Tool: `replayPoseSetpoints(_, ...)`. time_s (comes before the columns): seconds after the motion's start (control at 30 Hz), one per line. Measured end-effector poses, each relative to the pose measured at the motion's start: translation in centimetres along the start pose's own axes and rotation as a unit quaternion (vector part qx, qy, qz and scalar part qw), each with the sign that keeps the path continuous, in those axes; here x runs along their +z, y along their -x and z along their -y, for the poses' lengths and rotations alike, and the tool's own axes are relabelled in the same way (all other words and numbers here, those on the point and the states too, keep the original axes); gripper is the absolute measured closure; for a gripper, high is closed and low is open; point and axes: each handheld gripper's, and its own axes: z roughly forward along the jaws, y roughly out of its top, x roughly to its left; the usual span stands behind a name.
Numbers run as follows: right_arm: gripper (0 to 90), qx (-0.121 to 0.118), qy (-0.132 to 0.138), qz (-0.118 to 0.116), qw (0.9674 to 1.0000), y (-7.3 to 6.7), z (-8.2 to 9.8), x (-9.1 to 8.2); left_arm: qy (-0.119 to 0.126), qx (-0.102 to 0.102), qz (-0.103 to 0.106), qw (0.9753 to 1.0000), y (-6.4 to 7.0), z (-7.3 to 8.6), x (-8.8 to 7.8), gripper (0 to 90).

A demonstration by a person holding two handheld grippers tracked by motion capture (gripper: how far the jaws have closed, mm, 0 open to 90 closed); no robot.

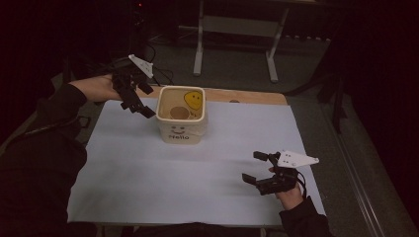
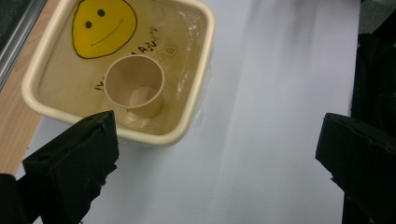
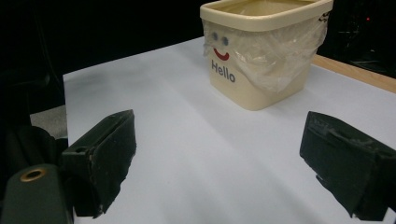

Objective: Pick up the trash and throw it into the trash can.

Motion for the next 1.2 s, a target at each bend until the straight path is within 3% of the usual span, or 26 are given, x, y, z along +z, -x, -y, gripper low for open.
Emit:
replayPoseSetpoints(0.37,10.5,0.0,0.0,0.001,1.0,0.0,0.0,0.0,0.017,0.007,0.006,0.9998,1.8,1.9,0.8,0.5)
replayPoseSetpoints(0.77,10.5,0.0,-0.001,0.001,1.0,0.0,0.0,0.0,0.027,-0.002,-0.01,0.9996,4.0,4.1,1.1,0.5)
replayPoseSetpoints(1.2,10.5,0.0,-0.003,0.0,1.0,0.0,-0.1,0.2,0.038,-0.013,-0.009,0.9991,6.2,6.5,3.6,0.5)
